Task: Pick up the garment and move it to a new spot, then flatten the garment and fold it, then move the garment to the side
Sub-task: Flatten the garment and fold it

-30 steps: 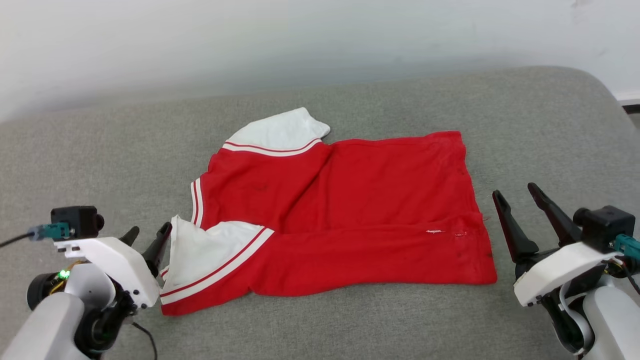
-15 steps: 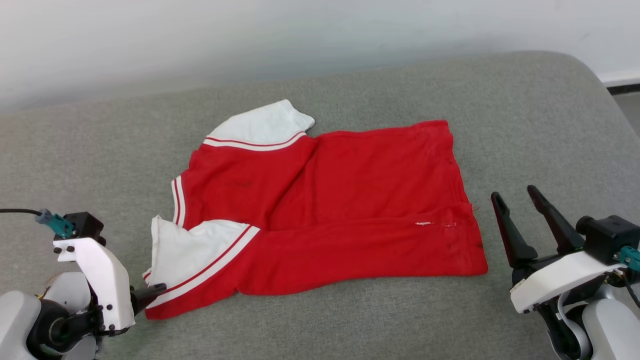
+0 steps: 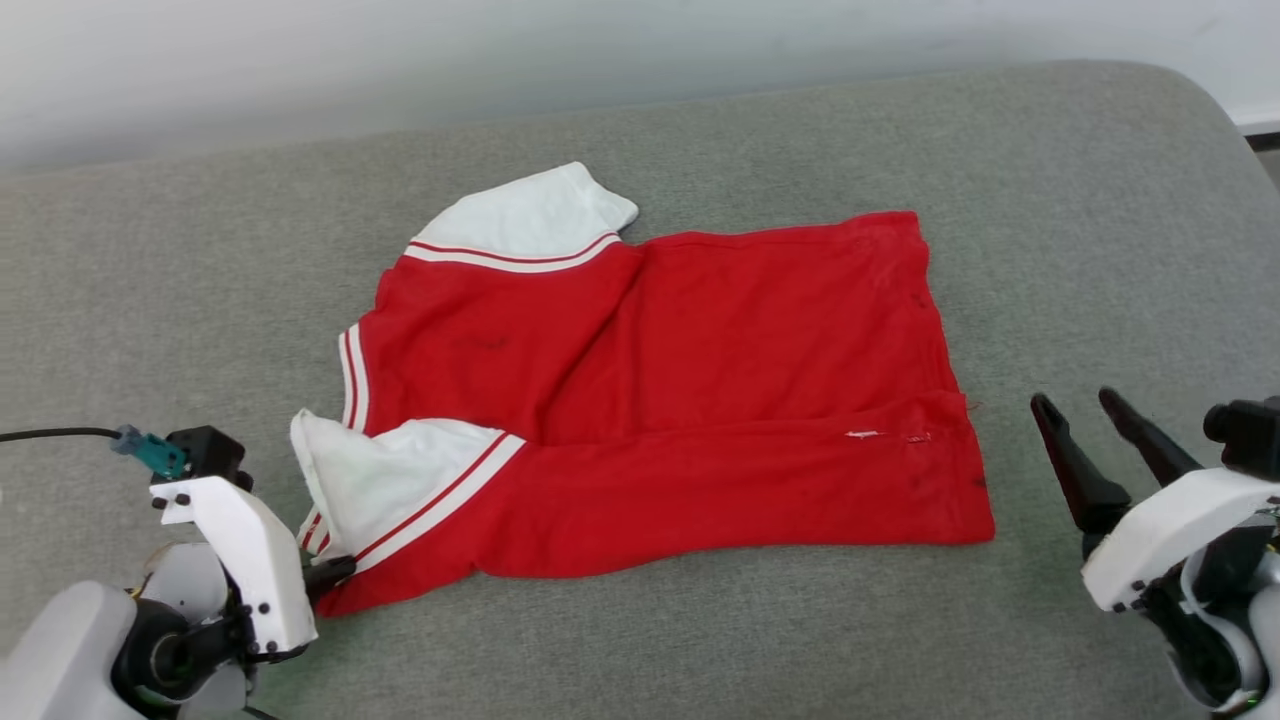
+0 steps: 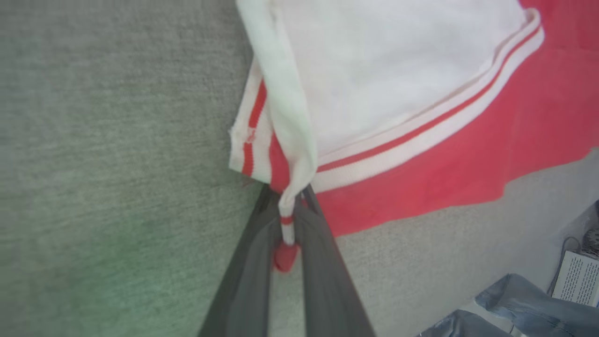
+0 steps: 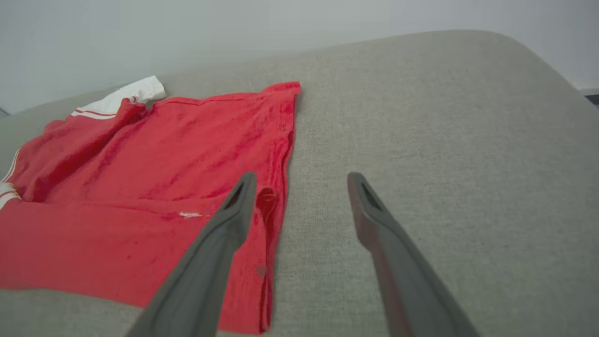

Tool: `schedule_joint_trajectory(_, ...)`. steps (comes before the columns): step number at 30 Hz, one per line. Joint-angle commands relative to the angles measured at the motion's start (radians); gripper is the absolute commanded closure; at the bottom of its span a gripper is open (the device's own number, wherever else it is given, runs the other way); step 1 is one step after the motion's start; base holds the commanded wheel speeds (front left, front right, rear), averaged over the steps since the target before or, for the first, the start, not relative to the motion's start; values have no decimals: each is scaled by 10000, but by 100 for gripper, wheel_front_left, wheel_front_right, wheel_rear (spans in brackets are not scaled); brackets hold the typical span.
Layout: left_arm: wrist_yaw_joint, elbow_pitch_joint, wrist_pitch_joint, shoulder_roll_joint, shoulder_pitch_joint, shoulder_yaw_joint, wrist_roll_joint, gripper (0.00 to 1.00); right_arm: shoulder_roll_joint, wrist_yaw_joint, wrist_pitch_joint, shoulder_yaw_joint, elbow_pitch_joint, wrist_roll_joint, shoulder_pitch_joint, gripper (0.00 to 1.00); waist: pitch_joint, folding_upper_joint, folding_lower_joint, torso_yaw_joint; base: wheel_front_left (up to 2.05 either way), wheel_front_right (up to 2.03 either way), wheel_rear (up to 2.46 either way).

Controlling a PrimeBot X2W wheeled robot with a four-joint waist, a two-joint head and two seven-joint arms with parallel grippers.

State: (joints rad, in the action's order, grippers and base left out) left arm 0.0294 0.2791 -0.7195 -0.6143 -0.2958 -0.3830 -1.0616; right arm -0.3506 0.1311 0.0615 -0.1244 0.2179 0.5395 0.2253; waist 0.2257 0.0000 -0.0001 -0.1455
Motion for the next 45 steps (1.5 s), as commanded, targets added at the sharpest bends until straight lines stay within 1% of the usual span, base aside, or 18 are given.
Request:
schedule_joint_trajectory(1, -99, 226, 107, 379, 116, -349, 161, 100, -235, -8, 687, 57, 40, 229, 32, 0, -74, 0, 1, 170, 0, 0, 0)
schedule_joint_trajectory(6, -275, -79, 832, 368, -315, -355, 701, 100, -860, -8, 3822, 127, 177, 1195, 16, 0, -199, 0, 1, 622, 0, 0, 0)
schedule_joint_trajectory(9, -322, -446, 1126, 394, -444, -457, 979, 100, -906, -6, 5193, 175, 146, 1577, -95, 0, -171, 0, 1, 918, 0, 0, 0)
schedule_joint_trajectory(12, -356, -814, 1365, 472, -591, -571, 1243, 100, -783, -8, 5960, 263, 64, 1613, -11, 0, -34, 0, 1, 1179, 0, 0, 0)
schedule_joint_trajectory(13, -347, -1051, 1498, 514, -691, -663, 1432, 100, -574, -8, 6398, 196, 179, 1504, 246, 0, 165, 0, 1, 1346, 0, 0, 0)
schedule_joint_trajectory(16, -316, -1169, 1551, 550, -729, -720, 1527, 100, -451, -8, 6495, 69, 349, 1361, 420, 0, 312, 0, 1, 1410, 0, 0, 0)
schedule_joint_trajectory(17, -329, -1263, 1660, 608, -819, -787, 1620, 100, -177, -6, 6578, -204, 903, 1437, 589, 0, 467, 0, 1, 1495, 0, 0, 0)
schedule_joint_trajectory(18, -336, -1272, 1686, 612, -827, -794, 1650, 100, -85, -6, 6641, -337, 1084, 1504, 627, 0, 490, 0, 1, 1511, 0, 0, 0)
schedule_joint_trajectory(19, -341, -1271, 1714, 617, -827, -794, 1669, 100, -30, -5, 6706, -474, 1238, 1557, 643, 29, 508, 0, 1, 1524, 0, 0, 0)
schedule_joint_trajectory(21, -305, -1270, 1794, 641, -796, -751, 1657, 100, 69, -1, 6677, -721, 1451, 1692, 700, 100, 524, 0, 1, 1518, 0, 0, 0)
schedule_joint_trajectory(24, -260, -1231, 1964, 578, -533, -659, 1598, 100, 29, 8, 6554, -1042, 1546, 1875, 816, 100, 452, 0, 1, 1410, 0, 0, 0)
schedule_joint_trajectory(32, -160, -1304, 2336, 526, 78, -494, 1448, 100, -619, 5, 5809, -1624, 1233, 2176, 1207, 100, -113, 0, 1, 1159, 0, 0, 0)
schedule_joint_trajectory(37, -14, -1401, 2535, 396, 735, -335, 1270, 100, -662, -4, 5555, -2220, 1169, 2371, 1265, 100, -781, 0, 1, 978, 0, 0, 0)
schedule_joint_trajectory(41, 139, -1591, 2629, 256, 1414, -186, 1069, 100, -712, -4, 5360, -2599, 1145, 2541, 936, 100, -1415, 0, 1, 980, 0, 0, 0)
schedule_joint_trajectory(45, 452, -1967, 2662, 40, 2210, -16, 891, 100, -785, -4, 5291, -2885, 997, 2732, 601, 100, -1954, 0, 1, 1038, 0, 0, 0)
